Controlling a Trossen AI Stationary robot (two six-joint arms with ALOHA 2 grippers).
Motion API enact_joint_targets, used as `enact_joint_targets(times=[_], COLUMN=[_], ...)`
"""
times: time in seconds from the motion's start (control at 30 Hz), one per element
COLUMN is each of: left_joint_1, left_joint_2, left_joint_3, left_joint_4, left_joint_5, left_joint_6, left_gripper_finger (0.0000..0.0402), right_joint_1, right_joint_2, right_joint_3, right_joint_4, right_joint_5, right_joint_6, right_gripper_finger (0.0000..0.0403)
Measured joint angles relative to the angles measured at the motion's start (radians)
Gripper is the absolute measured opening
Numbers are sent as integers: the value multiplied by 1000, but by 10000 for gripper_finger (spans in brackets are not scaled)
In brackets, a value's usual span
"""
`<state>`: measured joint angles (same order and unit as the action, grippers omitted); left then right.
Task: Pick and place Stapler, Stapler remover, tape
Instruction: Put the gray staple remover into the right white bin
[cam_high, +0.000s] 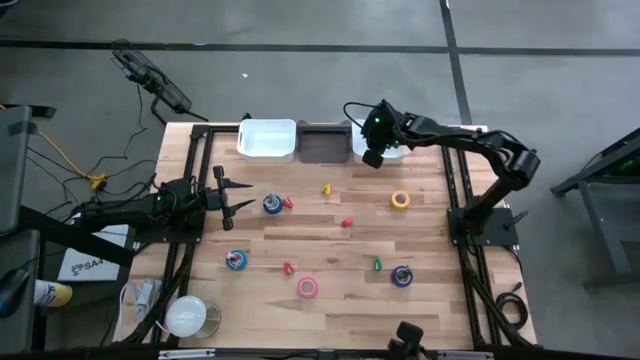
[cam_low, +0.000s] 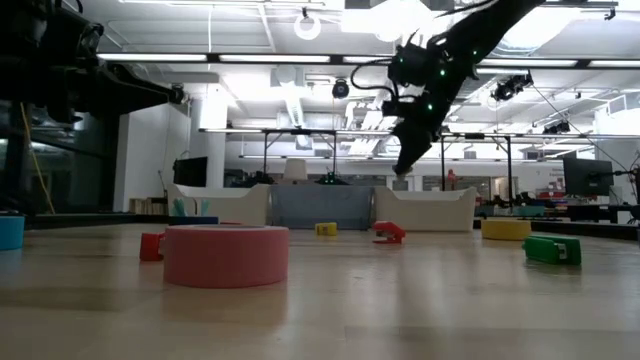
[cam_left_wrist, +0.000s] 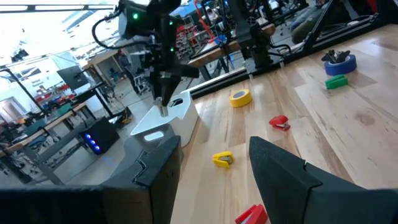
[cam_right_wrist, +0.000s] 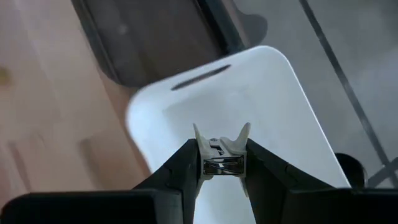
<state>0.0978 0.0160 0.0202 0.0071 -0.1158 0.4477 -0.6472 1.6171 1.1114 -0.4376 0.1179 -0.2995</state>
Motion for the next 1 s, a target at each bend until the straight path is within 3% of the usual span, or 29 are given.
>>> enact_joint_targets(times=[0.27, 0.53, 0.77, 1.0], left_joint_1=[0, 0, 0, 0], left_joint_2=[0, 0, 0, 0], left_joint_3=[0, 0, 0, 0], left_joint_4=[0, 0, 0, 0], left_joint_5=[0, 0, 0, 0], left_joint_6=[0, 0, 0, 0], left_gripper_finger=[186, 186, 186, 186], right_joint_1=[-76, -118, -129, -125], right_joint_2=[55, 104, 152, 144], right_joint_3=[0, 0, -1, -2], right_joint_4=[3, 20, 17, 33], right_joint_5=[-154, -203, -178, -108], right_joint_6=[-154, -209, -187, -27], right_gripper_finger=[98, 98, 99, 99])
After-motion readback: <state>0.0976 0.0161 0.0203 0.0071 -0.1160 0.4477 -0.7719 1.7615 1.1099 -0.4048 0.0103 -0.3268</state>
